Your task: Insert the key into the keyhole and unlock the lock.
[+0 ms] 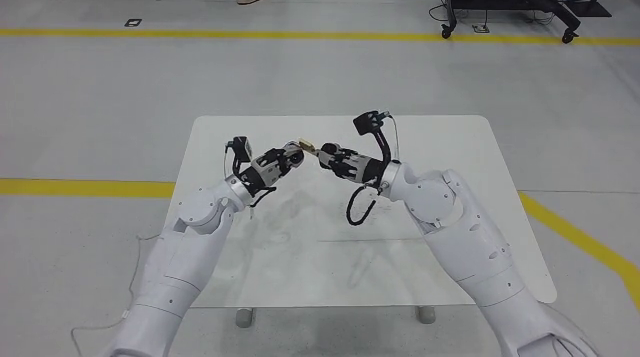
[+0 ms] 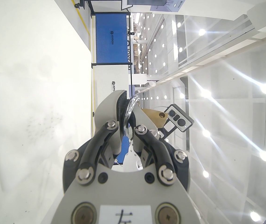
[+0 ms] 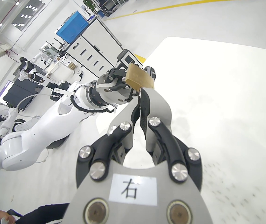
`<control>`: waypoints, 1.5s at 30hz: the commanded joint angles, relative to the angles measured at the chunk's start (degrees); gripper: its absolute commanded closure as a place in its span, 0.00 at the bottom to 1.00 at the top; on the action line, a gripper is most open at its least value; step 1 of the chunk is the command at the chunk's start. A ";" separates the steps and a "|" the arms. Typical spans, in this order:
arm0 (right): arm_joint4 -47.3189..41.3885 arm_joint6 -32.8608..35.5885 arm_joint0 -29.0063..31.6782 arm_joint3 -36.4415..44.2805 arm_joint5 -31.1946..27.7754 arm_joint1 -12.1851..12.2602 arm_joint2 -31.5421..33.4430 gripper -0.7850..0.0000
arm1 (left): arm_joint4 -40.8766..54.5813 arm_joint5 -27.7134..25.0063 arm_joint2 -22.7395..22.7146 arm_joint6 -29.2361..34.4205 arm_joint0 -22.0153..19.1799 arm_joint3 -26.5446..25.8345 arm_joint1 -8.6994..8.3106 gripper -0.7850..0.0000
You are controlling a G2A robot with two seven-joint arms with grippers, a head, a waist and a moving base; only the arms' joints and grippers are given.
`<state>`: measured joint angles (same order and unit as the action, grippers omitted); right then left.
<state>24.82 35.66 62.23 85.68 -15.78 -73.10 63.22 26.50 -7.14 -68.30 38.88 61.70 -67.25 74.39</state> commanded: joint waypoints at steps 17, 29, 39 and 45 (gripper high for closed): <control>6.23 -1.94 -0.90 -0.37 0.97 0.02 -2.05 0.63 | -0.79 -0.81 0.22 0.08 0.04 -0.11 0.02 1.00; 7.65 -4.45 -4.60 -3.76 1.42 -0.94 -5.05 0.66 | -1.04 -0.68 0.47 0.73 0.05 -0.25 0.02 1.00; 3.59 -5.88 -4.63 -5.27 1.49 -1.29 -4.46 1.00 | -0.28 -1.04 0.40 2.54 0.05 -0.40 -0.03 0.24; -3.06 -4.72 -4.13 -6.96 -0.90 -1.06 -1.92 1.00 | 0.79 -2.59 -0.11 4.51 0.15 -0.40 -0.14 0.00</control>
<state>22.60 30.63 58.01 79.03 -16.24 -74.27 60.71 27.13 -9.48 -68.29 43.13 61.82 -67.62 74.28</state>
